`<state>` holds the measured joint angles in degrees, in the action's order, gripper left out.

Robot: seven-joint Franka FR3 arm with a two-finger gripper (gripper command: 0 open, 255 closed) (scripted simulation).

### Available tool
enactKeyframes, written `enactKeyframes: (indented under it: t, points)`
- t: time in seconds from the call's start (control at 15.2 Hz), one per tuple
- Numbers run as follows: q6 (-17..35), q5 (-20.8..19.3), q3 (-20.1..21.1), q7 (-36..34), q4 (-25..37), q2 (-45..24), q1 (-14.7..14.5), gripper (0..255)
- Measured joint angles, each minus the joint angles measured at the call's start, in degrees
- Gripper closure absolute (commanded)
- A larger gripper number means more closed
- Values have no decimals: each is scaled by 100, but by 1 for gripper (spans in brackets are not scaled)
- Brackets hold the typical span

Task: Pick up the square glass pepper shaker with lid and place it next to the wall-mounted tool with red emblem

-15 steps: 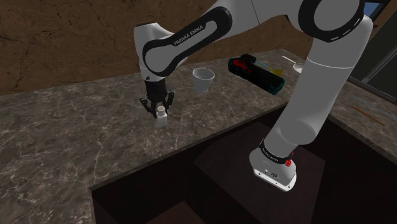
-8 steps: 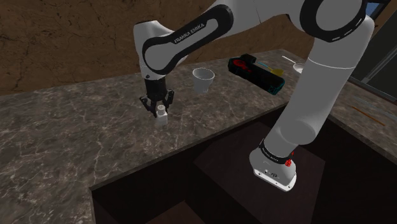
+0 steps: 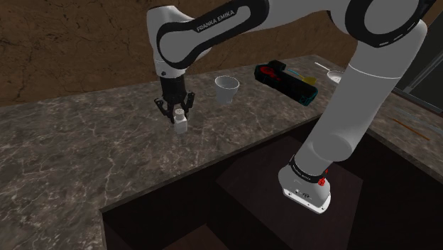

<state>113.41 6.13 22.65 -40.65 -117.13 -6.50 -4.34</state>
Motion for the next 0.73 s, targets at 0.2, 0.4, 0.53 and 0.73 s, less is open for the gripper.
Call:
enactKeyframes:
  t: [0.2, 0.4, 0.53, 0.73]
  points:
    - [-218, 35, 2, 3, 112, 114, 11, 255]
    - [-431, 49, -4, 6, 263, 178, 23, 255]
    - [-594, 69, -1, -7, 370, 240, 24, 255]
    - [-790, 86, -4, -10, 503, 306, 33, 255]
